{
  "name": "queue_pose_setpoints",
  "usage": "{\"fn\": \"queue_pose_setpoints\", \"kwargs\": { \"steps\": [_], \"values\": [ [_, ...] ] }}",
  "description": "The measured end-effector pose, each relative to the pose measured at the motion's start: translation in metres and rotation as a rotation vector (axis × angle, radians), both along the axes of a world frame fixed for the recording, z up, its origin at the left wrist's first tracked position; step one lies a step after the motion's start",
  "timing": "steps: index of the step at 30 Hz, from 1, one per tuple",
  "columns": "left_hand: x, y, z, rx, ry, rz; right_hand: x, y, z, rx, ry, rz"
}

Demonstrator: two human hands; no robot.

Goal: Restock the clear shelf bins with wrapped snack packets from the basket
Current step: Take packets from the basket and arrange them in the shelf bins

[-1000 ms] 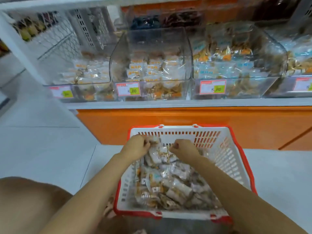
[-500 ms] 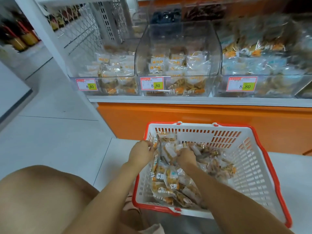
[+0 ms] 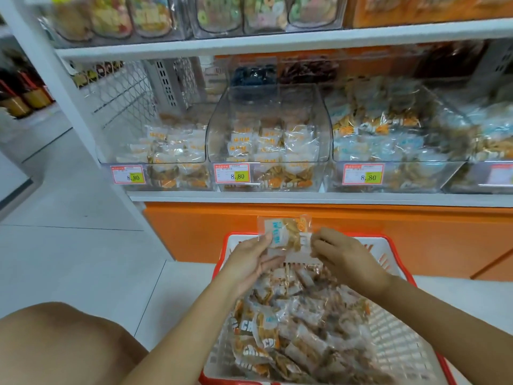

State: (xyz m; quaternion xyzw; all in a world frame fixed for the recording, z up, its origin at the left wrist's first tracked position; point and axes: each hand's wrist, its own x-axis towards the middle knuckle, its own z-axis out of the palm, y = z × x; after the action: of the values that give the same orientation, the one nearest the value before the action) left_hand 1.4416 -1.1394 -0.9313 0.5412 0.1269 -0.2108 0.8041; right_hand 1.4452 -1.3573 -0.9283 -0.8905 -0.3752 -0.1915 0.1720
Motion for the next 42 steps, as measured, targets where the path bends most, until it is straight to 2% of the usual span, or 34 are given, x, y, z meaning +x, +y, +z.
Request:
{"fn": "queue_pose_setpoints", "kwargs": {
  "steps": [3, 5, 7, 9, 12, 16, 21, 23, 25, 27, 29, 31, 36, 38, 42],
  "values": [
    [0.005, -0.014, 0.014, 0.102, -0.101, -0.004, 0.004, -0.017, 0.014, 0.298, 0.157, -0.219],
    [0.01, -0.022, 0.028, 0.221, -0.197, -0.044, 0.007, -0.022, 0.034, 0.646, 0.381, -0.37],
    [0.016, -0.03, 0.046, 0.329, -0.29, -0.068, 0.013, -0.028, 0.054, 0.867, 0.626, -0.396],
    [0.024, -0.038, 0.065, 0.451, -0.398, -0.077, 0.022, -0.037, 0.075, 0.811, 0.776, -0.308],
    [0.04, -0.054, 0.095, 0.589, -0.616, -0.044, 0.032, -0.05, 0.096, 0.522, 0.91, -0.226],
    [0.07, -0.084, 0.13, 0.68, -0.813, -0.015, 0.042, -0.07, 0.117, 0.612, 0.97, -0.147],
    [0.111, -0.133, 0.157, 0.732, -0.946, -0.114, 0.056, -0.094, 0.138, 0.759, 0.848, -0.266],
    [0.13, -0.151, 0.161, 0.703, -0.949, -0.093, 0.062, -0.105, 0.15, 0.804, 0.738, -0.361],
    [0.152, -0.165, 0.159, 0.774, -0.96, -0.077, 0.081, -0.123, 0.158, 0.828, 0.547, -0.568],
    [0.176, -0.177, 0.154, 1.002, -1.032, -0.147, 0.116, -0.143, 0.162, 0.728, 0.387, -0.824],
    [0.196, -0.187, 0.147, 1.246, -1.109, -0.303, 0.15, -0.15, 0.164, 0.537, 0.408, -0.983],
    [0.214, -0.195, 0.139, 1.381, -1.156, -0.445, 0.178, -0.147, 0.162, 0.418, 0.477, -1.048],
    [0.237, -0.201, 0.131, 1.595, -1.057, -0.656, 0.212, -0.138, 0.145, 0.234, 0.387, -1.101],
    [0.24, -0.203, 0.13, 1.615, -1.019, -0.685, 0.217, -0.141, 0.142, 0.136, 0.328, -1.121],
    [0.25, -0.206, 0.124, 1.636, -0.975, -0.727, 0.208, -0.137, 0.139, -0.207, 0.115, -1.129]
  ]
}}
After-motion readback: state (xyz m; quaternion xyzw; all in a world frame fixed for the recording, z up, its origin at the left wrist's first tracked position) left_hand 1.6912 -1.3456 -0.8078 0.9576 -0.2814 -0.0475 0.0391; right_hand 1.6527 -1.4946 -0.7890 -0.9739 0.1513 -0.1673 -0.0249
